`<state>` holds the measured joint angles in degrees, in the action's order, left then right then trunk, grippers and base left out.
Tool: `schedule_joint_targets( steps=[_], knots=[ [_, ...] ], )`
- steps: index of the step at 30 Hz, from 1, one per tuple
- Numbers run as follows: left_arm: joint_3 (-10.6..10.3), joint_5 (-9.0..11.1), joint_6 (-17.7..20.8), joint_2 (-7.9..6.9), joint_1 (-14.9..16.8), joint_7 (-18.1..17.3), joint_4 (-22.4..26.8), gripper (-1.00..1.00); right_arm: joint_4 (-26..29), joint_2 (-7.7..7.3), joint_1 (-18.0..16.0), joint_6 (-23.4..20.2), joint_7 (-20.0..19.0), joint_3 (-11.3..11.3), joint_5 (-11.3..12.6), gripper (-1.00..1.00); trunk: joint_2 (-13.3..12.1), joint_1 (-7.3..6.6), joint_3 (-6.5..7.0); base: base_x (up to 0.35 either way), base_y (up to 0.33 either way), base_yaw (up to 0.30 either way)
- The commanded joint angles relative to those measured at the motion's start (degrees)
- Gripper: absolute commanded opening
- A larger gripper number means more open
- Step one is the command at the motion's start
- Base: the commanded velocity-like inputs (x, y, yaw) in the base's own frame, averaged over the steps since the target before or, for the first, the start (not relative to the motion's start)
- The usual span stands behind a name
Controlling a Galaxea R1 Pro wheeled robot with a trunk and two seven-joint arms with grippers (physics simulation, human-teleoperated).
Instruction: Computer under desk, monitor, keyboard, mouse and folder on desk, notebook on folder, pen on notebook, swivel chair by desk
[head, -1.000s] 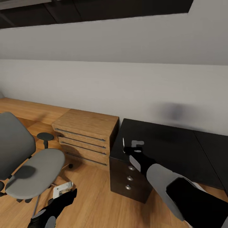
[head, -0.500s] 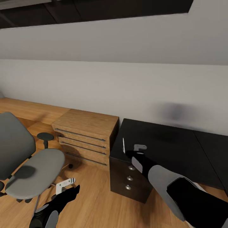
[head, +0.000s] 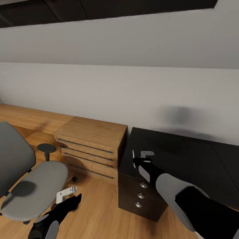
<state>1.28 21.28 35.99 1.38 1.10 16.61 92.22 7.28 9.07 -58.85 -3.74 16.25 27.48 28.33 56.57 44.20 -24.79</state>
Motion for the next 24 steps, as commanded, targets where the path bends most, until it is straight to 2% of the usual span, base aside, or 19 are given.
schedule_joint_targets(
  steps=[1,15,24],
  knots=[
    [0.03,0.61,0.24,0.03,0.04,0.44,0.07,1.00,0.10,-0.01,-0.03,-0.39,0.36,0.50,0.24,1.00,0.04,0.03,-0.06,0.247,0.122,0.000],
    [0.37,0.69,0.31,-0.06,0.04,0.48,0.32,1.00,0.02,0.22,0.05,-0.59,-0.07,0.67,0.41,1.00,0.04,0.03,-0.06,0.040,0.020,0.000],
    [0.32,0.69,0.35,-0.06,0.04,0.46,0.33,1.00,-0.01,0.25,0.05,-0.67,-0.08,0.66,0.41,1.00,0.04,0.03,-0.06,0.080,0.148,0.000]
  ],
)
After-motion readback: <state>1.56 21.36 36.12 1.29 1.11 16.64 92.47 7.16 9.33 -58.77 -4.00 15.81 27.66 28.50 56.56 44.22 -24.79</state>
